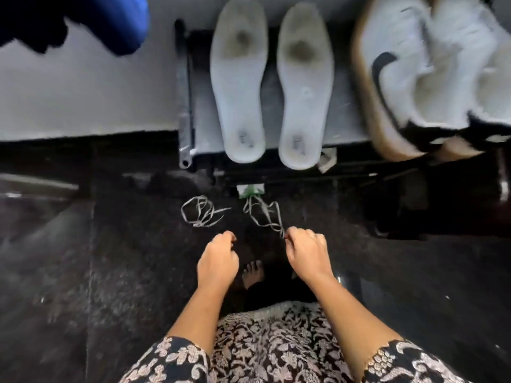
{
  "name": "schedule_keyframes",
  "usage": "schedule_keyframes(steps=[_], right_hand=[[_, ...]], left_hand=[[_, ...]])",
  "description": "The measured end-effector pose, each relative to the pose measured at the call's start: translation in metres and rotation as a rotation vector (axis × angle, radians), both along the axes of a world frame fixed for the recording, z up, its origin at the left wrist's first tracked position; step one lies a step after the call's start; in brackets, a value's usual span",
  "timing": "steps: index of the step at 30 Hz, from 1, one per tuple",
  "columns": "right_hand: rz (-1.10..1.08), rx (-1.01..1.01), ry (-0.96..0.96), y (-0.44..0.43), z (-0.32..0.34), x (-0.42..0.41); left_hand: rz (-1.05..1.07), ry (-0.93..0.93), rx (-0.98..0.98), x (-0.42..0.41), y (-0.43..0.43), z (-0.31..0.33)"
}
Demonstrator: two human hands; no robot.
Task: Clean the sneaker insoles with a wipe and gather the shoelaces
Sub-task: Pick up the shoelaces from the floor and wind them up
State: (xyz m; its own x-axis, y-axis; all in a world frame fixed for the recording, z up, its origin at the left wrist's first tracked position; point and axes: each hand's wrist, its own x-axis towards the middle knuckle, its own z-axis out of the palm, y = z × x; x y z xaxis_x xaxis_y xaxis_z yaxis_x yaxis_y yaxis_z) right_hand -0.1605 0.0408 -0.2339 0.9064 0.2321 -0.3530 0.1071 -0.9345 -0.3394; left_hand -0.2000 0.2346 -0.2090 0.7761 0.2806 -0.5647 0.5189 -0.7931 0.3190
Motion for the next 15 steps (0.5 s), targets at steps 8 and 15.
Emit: schedule_keyframes(steps=[8,15], right_hand=[[0.233,-0.192,0.359,0.047,-0.131,-0.008],[0.237,-0.365,0.465,0.049,-0.262,0.01]], left_hand=[[0.111,0.061,-0.089,-0.025,0.039,-0.114],[-0.09,0.045,-0.129,-0.025,0.04,-0.236]])
